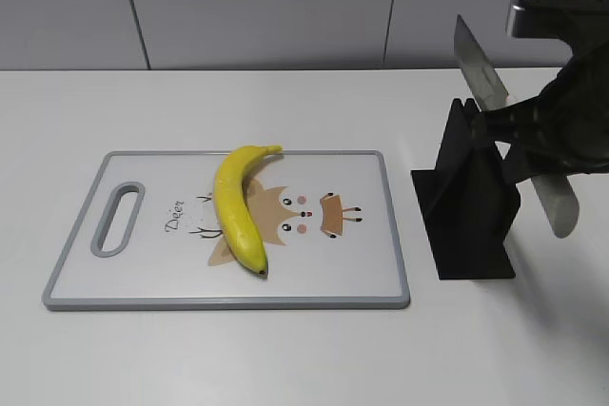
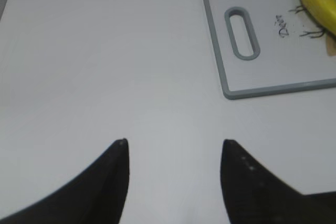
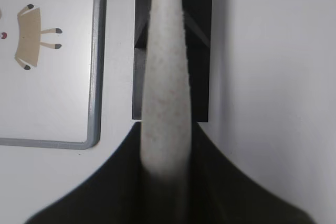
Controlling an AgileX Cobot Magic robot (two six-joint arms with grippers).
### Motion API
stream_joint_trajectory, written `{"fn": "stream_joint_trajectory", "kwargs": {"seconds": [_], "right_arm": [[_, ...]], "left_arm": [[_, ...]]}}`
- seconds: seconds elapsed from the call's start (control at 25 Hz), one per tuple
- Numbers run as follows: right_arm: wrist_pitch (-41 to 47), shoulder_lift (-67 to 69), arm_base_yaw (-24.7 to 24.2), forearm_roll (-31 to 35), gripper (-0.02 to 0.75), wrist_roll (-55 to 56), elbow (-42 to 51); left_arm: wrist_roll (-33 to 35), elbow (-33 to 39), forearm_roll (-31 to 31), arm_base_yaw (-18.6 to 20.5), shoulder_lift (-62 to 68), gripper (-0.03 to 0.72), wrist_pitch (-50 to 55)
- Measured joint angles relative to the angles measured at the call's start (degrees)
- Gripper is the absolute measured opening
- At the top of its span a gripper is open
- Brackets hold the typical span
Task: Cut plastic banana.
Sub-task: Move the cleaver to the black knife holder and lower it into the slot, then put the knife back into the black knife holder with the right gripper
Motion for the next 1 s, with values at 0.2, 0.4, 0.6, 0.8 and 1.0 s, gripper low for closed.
{"fn": "stream_joint_trajectory", "kwargs": {"seconds": [0.2,0.4,0.6,0.8,1.0], "right_arm": [[-0.17,1.88,0.0,0.17,0.176,0.0,0.0],[-0.49,2.15,0.0,0.31,0.176,0.05,0.0],[-0.49,2.46,0.0,0.5,0.176,0.11,0.0],[-0.49,2.57,0.0,1.3,0.176,0.06,0.0],[-0.55,3.83,0.0,1.47,0.176,0.06,0.0]], "left_arm": [[-0.05,0.0,-0.68,0.0,-7.58,0.544,0.26],[-0.05,0.34,-2.64,0.0,-8.09,0.544,0.17],[-0.05,0.48,-4.13,0.0,-8.09,0.544,0.03],[-0.05,2.29,-4.13,0.0,-8.09,0.544,-3.33],[-0.05,2.29,-4.13,0.0,-8.09,0.526,-3.83]]}}
